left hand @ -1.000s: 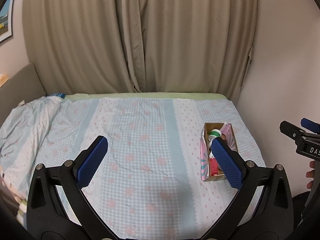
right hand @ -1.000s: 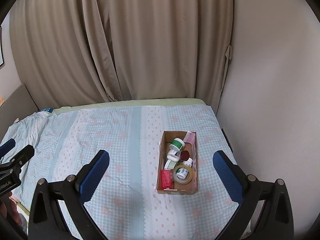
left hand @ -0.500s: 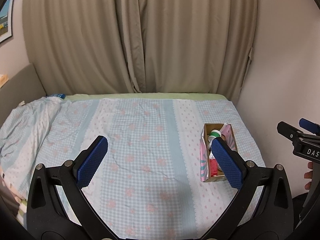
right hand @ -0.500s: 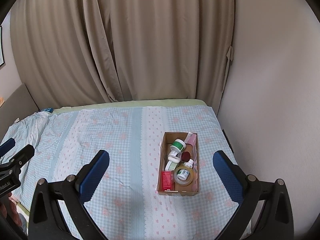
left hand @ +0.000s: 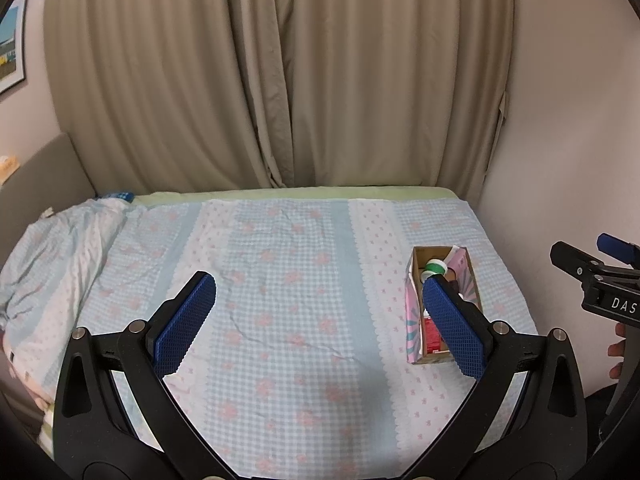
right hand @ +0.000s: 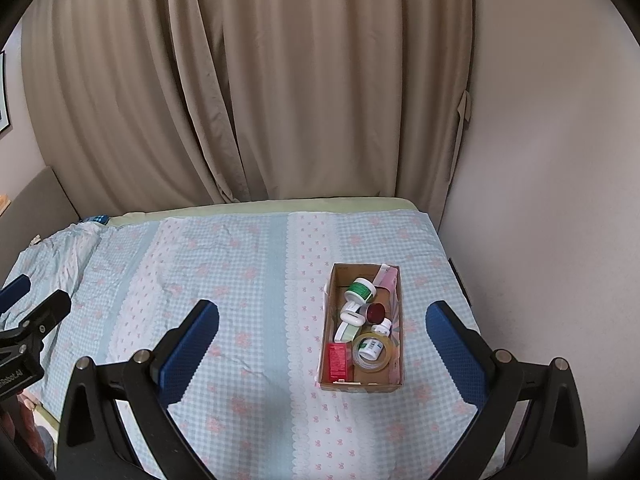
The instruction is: Organize rigid objects
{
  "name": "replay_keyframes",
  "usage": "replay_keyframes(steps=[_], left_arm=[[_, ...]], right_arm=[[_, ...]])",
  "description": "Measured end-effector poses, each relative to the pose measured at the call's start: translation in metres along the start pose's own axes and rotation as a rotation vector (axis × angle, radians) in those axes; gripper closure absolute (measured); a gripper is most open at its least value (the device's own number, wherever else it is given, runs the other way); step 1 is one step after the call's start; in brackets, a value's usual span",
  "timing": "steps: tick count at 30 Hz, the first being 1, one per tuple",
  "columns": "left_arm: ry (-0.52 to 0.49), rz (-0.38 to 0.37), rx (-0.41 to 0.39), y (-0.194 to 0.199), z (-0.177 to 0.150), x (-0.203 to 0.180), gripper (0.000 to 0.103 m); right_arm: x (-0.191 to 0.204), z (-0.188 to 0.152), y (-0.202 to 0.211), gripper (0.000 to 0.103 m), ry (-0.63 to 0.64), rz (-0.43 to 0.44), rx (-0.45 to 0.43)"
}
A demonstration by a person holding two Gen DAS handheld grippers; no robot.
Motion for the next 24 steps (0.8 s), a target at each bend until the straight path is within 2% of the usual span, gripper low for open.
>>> replay_keyframes(steps=[13, 24], left_arm=[[0.005, 0.006, -0.009, -0.0014, 0.0039, 0.0017, 0.000], [0.001, 0.040, -0.062, 0.0030, 0.0102, 0.0004, 0.000]], right_arm=[[0.0034, 0.0005, -0.0031, 0.000, -0.003, -0.003, -0.001], [0.0059, 0.0024, -0.0065, 0.000, -0.008, -0.007, -0.007]])
Point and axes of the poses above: each gripper's, at about its wrist camera, not at the fingertips, and y roughly against the way its jaws point, x to its left, z to its top, the point moved 5 cm from there along -y, roughly the way its jaws point, and after that the axes turned 10 degrees about x, right-handed, at the moved point
